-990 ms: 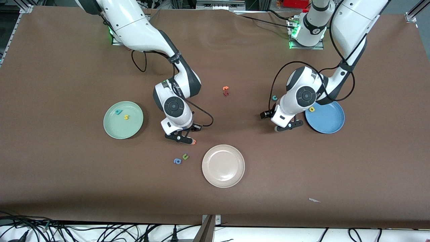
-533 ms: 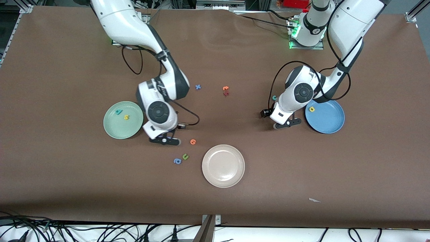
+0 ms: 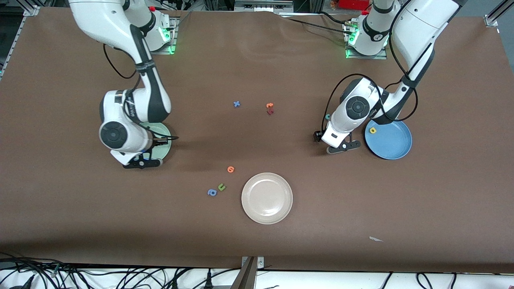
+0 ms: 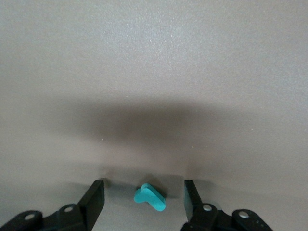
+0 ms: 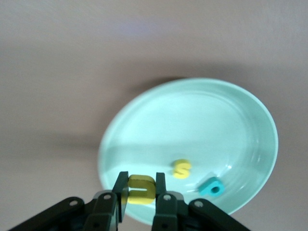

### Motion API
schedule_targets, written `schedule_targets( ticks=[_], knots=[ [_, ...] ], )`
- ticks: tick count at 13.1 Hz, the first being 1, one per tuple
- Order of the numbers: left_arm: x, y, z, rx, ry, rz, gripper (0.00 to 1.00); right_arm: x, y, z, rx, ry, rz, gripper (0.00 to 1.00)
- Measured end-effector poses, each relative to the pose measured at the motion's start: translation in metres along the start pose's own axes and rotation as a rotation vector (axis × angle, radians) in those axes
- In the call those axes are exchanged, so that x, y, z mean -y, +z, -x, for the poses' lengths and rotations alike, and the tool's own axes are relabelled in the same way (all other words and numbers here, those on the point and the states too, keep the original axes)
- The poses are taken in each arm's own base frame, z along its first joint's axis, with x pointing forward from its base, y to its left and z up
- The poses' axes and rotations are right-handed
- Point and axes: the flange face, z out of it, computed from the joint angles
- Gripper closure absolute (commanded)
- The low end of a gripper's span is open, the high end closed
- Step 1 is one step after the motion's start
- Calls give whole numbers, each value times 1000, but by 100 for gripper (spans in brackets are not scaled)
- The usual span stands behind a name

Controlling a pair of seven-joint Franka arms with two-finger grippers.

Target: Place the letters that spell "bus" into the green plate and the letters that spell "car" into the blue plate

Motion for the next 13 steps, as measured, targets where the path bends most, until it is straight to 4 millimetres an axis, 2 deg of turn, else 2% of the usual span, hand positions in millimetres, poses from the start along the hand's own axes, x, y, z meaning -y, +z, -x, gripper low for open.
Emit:
schedule_targets(
  ticks=[2, 3, 4, 7, 9, 11, 13],
  knots=[
    [0, 0, 1, 1, -13, 0, 26, -14, 32, 11, -10, 26, -40, 79],
    [0, 1, 1, 2, -14, -1, 29, -14, 40, 15, -9, 34, -49, 36],
    [-1, 1, 2, 3, -14, -2, 31, -13, 43, 17, -6, 37, -54, 0],
    [-1, 2, 4, 4, -14, -3, 48, -8, 37, 18, -15, 34, -64, 0],
    [-1, 2, 4, 4, -15, -3, 57, -4, 22, 17, -16, 25, -77, 0],
    [-2, 1, 4, 2, -16, -1, 64, 4, -6, 12, 3, 7, -97, 0],
    [-3, 1, 5, 2, -20, -1, 73, 5, -47, 5, 11, -5, -114, 0]
  ],
)
